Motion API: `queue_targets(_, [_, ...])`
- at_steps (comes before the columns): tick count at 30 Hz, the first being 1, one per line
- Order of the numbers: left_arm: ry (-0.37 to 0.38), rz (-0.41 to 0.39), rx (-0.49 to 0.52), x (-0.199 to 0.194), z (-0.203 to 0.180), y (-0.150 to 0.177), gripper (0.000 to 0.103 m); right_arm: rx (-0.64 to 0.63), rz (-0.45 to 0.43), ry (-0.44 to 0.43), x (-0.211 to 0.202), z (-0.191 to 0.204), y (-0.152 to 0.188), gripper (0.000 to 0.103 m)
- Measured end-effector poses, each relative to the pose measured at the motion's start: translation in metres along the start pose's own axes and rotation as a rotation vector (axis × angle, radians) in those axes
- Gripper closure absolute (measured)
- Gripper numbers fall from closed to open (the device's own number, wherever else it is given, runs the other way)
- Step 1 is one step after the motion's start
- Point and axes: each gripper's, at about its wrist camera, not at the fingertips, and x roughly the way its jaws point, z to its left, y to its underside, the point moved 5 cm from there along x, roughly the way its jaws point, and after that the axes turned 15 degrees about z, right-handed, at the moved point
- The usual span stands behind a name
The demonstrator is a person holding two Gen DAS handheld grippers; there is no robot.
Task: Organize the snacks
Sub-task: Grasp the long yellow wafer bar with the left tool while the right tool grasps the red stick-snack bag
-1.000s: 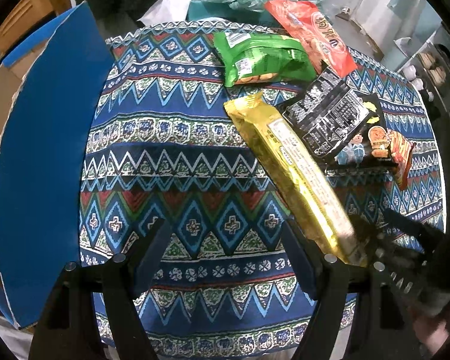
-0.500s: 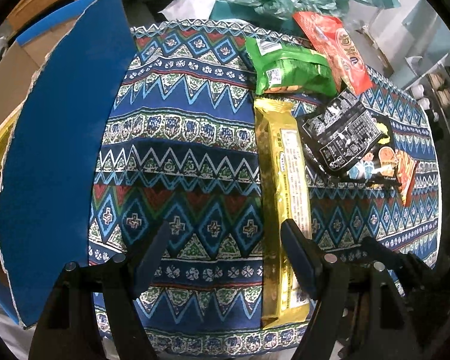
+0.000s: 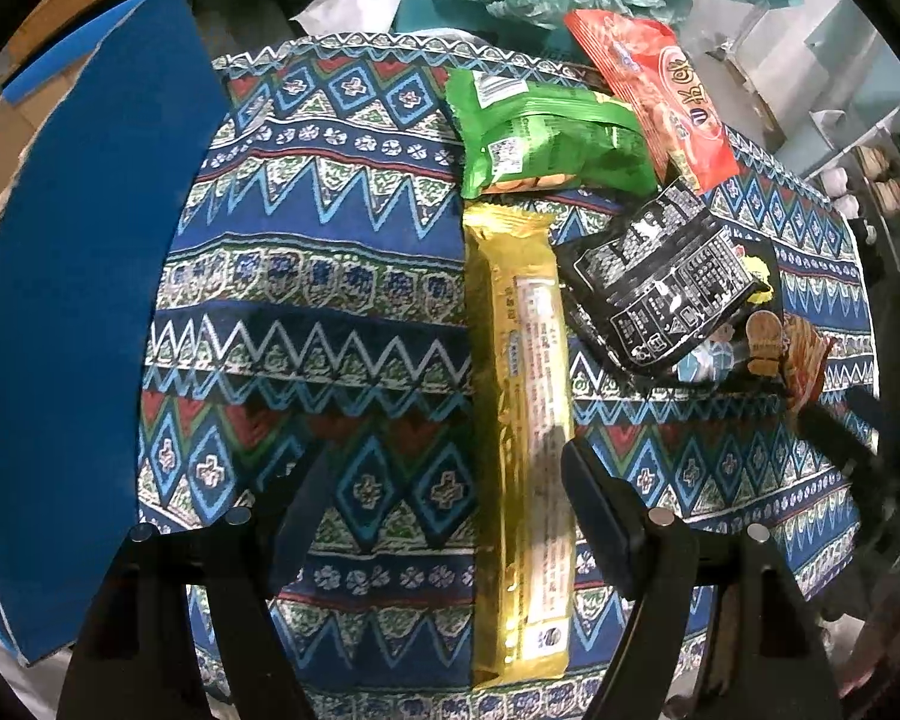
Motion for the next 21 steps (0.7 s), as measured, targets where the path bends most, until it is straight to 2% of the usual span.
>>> queue_targets(6, [0.003,0.019,-0.013,0.009,-0.006,-0.014,0.025,-0.056,-0.017,0.005,0.004,-0.019,-0.034,0.027])
queue_targets(12, [0.002,0.04,-0.012,0.018,-0.012,-0.022,0.025,-0.12,-0.03,-0.049,0.021,-0.025,-0.055,0.027])
queue_targets(17, [-0.002,0.064,-0.01,0.029,-0.016,-0.024,0.025,-0.164,0.014,-0.057,0.041,-0.031,-0.051,0.027])
queue_targets(21, [0.001,0.074,-0.015,0.035,-0.019,-0.025,0.025,-0.171,0.035,-0.101,0.047,-0.036,-0.04,0.027])
